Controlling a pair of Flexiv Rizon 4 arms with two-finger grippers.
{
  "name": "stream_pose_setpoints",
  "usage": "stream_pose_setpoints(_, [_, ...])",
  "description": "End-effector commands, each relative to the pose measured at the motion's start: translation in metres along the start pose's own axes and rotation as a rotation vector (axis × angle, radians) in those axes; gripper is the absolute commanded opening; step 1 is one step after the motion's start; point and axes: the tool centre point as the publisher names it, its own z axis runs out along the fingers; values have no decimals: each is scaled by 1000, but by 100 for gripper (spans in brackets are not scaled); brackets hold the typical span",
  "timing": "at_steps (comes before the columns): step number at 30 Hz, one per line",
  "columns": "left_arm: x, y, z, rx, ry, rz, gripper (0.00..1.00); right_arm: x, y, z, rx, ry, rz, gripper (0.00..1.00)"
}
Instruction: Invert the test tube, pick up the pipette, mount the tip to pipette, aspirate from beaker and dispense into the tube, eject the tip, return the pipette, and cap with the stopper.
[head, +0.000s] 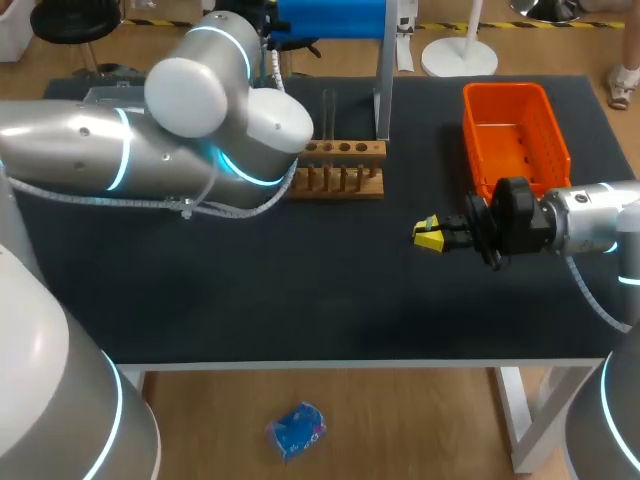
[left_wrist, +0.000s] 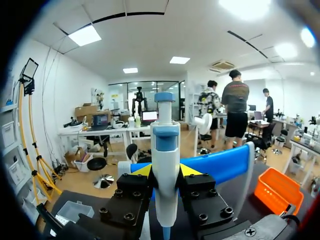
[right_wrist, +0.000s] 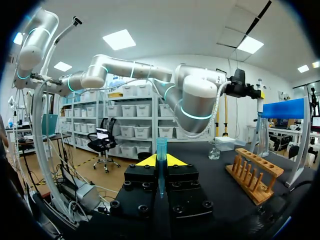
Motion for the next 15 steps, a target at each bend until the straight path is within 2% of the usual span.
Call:
stream_pose_setpoints(1, [-6,-13,-40,-33,183,-15,0,0,0,0,0,1,0,0])
stream_pose_setpoints(8, [12,-15,-87,-42,372,-5,0,0,0,0,0,1,0,0])
stream_pose_setpoints(15, [33,-13,-137,-13,545,18,0,0,0,0,0,1,0,0])
